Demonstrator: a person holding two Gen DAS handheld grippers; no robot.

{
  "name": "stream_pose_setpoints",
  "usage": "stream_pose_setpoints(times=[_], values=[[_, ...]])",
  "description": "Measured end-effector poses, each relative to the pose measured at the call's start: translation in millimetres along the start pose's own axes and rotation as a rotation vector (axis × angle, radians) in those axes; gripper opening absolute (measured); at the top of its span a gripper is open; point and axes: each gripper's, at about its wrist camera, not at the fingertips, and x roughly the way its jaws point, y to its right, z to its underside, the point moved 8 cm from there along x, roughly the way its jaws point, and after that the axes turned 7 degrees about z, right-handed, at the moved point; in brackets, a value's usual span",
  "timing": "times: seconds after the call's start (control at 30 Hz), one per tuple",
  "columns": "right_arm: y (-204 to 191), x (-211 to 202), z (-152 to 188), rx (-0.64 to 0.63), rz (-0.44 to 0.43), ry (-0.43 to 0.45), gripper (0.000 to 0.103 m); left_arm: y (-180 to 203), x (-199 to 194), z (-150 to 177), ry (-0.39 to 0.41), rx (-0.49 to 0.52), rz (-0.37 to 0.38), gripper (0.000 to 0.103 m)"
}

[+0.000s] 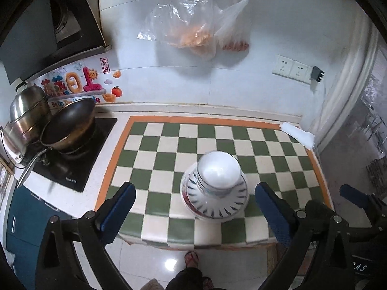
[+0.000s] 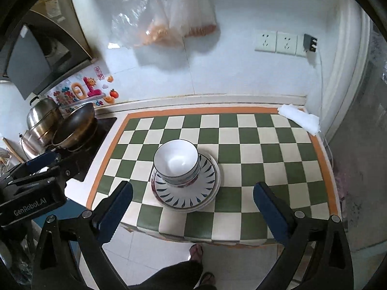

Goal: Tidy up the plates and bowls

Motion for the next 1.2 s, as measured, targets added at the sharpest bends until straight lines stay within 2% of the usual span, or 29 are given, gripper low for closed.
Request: stream_pose_setpoints(times=[0.23,0.7,0.97,1.2], values=[[8,-61,26,0.013,0.000,0.045,0.102,5,-38,32,-0.003,-0.022,-0.009,0.103],[-4,-164,71,0.041,0.051,0.140,0.103,2,-125,81,0.031,0.039,-0.008,0.103],[-20,-195,91,0.046,0.064,0.159,0.103,-17,-153,94,0.056,0.049,-0.038,0.103],[-31,-204,98,0.038,0.063,0.168,0.103,-29,-160,99,0.058,0.038,-0.034,0.103]])
